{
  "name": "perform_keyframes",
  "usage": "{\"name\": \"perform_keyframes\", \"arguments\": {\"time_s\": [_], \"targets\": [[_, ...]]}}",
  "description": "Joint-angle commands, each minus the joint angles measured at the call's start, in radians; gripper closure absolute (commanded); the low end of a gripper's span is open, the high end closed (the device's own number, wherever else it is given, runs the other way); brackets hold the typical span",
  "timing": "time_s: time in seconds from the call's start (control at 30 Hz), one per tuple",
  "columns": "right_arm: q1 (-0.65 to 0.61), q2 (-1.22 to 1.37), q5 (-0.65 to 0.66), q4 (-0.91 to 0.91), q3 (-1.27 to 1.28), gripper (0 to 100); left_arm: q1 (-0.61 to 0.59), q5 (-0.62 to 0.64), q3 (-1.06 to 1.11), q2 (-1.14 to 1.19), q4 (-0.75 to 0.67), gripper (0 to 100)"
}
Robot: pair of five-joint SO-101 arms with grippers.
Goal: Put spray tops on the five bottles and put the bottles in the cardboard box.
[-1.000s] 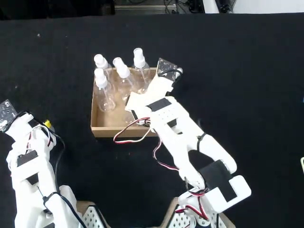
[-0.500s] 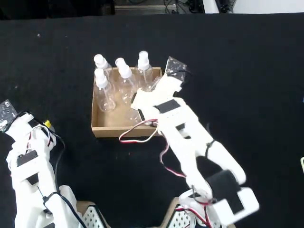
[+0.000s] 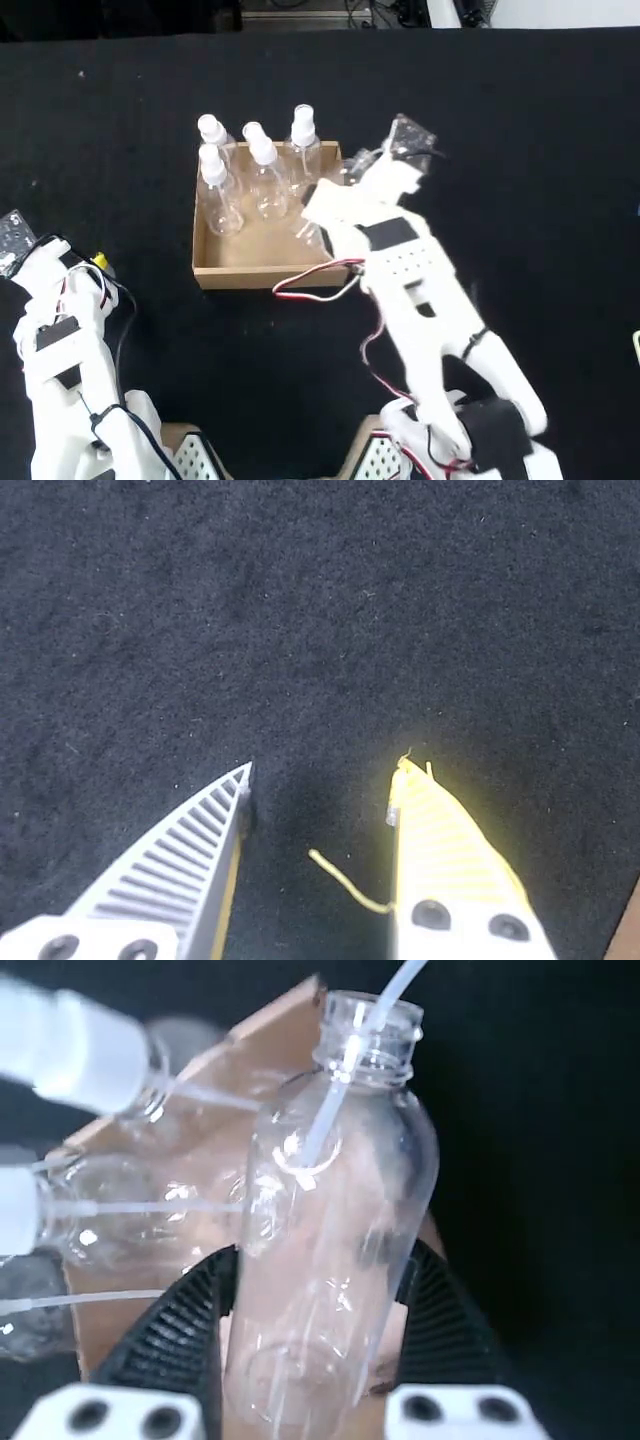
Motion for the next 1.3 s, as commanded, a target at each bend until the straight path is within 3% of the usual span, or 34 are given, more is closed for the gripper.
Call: {"name": "perform_keyframes", "arguments": {"time_s": [0.0,0.2,0.47,0.7,0.9,1.27], "targets": [[0.057,-0.111,0.074,0.044,-0.004,92.0,0.012,-0.008,-0.015,-0.029,-0.023,80],[0.184,-0.208,0.212,0.112,0.001,92.0,0.012,-0.008,-0.015,-0.029,-0.023,80],[0.381,-0.289,0.473,0.069,0.005,92.0,0.012,-0.008,-0.016,-0.029,-0.023,80],[0.519,-0.295,0.644,-0.304,0.217,92.0,0.012,-0.008,-0.015,-0.029,-0.023,80],[0.562,-0.297,0.772,-0.618,0.363,92.0,0.012,-0.008,-0.015,-0.029,-0.023,80],[0.554,-0.619,0.827,-0.887,0.524,92.0,0.012,-0.008,-0.015,-0.029,-0.023,80]]}}
